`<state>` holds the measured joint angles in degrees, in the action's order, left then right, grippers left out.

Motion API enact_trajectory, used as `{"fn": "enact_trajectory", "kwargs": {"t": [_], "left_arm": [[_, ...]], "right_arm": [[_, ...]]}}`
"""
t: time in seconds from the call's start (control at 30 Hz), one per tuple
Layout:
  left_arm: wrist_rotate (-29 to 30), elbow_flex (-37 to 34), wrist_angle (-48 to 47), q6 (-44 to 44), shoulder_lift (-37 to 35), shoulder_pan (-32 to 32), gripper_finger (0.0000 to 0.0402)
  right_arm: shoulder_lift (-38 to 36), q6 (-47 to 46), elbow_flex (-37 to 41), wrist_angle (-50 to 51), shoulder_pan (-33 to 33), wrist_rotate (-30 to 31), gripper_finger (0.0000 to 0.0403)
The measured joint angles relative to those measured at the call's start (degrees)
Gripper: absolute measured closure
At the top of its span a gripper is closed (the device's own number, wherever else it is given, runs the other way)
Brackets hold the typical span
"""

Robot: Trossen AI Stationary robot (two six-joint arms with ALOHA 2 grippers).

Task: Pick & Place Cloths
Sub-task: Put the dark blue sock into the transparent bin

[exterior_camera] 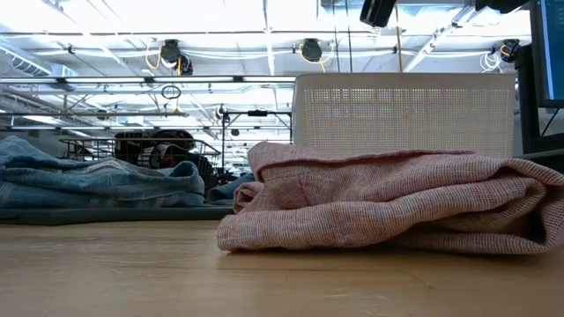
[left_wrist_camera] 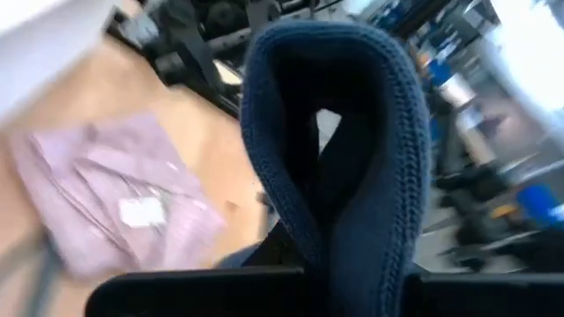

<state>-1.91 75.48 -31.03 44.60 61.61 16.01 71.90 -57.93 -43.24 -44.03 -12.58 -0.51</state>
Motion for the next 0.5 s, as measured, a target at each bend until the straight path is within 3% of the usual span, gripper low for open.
{"fn": "enact_trajectory", "kwargs": {"t": [0.27, 0.5], "left_arm": [[-0.5, 0.0, -12.9, 26.2, -6.2, 6.2, 0.0400], [-9.6, 0.0, -30.8, 42.9, -6.2, 11.8, 0.0400]], "right_arm": [[0.0, 0.7, 0.0, 0.1, 0.2, 0.0, 0.0222], [0.0, 0.6, 0.0, 0.1, 0.2, 0.1, 0.0222]]}}
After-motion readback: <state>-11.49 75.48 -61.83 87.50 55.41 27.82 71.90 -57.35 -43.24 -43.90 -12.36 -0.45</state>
